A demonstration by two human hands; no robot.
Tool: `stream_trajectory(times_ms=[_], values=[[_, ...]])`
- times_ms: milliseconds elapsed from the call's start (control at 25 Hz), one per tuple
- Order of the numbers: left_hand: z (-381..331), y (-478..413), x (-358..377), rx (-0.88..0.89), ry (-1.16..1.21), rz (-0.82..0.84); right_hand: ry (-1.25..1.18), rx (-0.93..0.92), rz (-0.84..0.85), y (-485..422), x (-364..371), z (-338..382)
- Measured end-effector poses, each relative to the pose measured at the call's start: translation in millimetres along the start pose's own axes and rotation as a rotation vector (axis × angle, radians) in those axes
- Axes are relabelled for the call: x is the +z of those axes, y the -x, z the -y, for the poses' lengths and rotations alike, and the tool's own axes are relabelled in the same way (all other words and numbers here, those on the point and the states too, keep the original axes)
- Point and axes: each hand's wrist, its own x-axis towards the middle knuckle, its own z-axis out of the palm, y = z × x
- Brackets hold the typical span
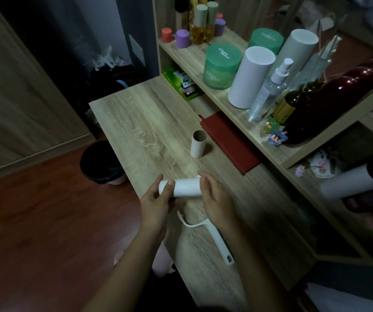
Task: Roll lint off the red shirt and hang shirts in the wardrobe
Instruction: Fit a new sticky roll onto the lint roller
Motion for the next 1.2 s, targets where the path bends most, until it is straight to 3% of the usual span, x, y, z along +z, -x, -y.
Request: stream_trajectory(times_ms=[320, 520, 920, 1200], values=[[-8, -4, 1, -0.176, 0.041, 0.170, -0.071, 0.028, 0.007, -6, -4, -11], [-11, -11, -4, -0.181, -0.034, 0.217, -0.210, 0.098, 0.045, -1, -8, -10], [-11, -11, -2, -0.150, -0.052, 0.180, -0.239, 0.110, 0.026, 4, -7, -13], [-15, -4, 0, -0.069, 0.144, 0.204, -0.359, 0.114, -0.030, 2, -11, -3]])
